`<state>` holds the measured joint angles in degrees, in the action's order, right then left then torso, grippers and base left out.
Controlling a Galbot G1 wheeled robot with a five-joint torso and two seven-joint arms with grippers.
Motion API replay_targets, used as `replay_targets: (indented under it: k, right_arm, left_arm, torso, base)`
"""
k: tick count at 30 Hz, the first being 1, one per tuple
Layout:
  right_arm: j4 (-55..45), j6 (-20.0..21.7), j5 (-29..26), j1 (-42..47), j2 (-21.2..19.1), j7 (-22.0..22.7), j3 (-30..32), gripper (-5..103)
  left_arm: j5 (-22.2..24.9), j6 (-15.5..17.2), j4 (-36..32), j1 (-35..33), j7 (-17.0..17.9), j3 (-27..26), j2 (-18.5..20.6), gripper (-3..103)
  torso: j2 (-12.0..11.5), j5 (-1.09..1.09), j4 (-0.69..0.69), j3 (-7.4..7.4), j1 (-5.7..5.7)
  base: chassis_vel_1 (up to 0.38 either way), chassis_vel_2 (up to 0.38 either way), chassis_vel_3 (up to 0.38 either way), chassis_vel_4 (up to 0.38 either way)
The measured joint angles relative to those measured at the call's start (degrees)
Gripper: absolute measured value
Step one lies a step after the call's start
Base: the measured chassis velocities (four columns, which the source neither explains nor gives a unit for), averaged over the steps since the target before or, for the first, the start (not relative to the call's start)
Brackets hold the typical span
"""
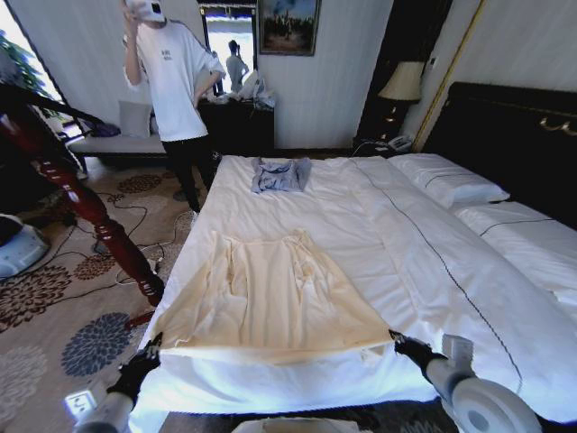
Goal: Pick up the clothes from the bed and hang them on the clothes hanger.
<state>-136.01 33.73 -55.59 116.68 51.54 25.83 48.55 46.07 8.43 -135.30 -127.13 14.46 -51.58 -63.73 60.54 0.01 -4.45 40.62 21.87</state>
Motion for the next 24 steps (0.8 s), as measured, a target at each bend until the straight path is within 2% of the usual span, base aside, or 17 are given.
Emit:
replay_targets:
  k: [11,15,22,23,24]
  right_arm:
    - [-2.9,2.1,3.9,5.2,0.6,0.2,-1.5,0]
    - [-2.9,2.4,4.9,5.3,0.6,0.3,-1.9,0]
    - [-0.5,0.9,4.9,2.2,0.6,-1.1,-3.4,0]
    - [-0.5,0.3,5.0,2.0,0.7,-1.8,-3.5,5]
    - [-0.7,-0.3,5.5,2.2,0.8,-2.6,-3.4,11]
  left_arm:
    - [-3.2,-0.9,-0.9,-5.4,0.2,0.3,-1.1,2]
    - [-3.5,-0.9,0.2,-4.6,0.8,0.9,-1.2,2]
    - [-7.0,-0.7,3.0,-0.5,1.1,3.8,-2.0,-1]
    - [-7.2,-0.9,3.2,-0.2,1.2,4.0,-2.2,8]
    - [-7.3,-1.1,3.2,-0.2,1.2,4.0,-2.3,14]
  torso:
    - [0.0,0.0,-0.01,0.01,0.01]
    - [0.0,-0.02,-0.01,0.01,0.01]
    - [0.0,-0.01,0.0,0.01,0.02]
    - [0.0,-0.01,0.0,0.01,0.02]
    - [0.0,0.0,0.01,0.01,0.02]
  base:
    - [0.0,0.0,0.0,0.0]
    - [0.0,0.0,0.0,0.0]
    - [0.0,0.0,0.0,0.0]
    - [0.0,0.0,0.0,0.0]
    - [0.0,0.0,0.0,0.0]
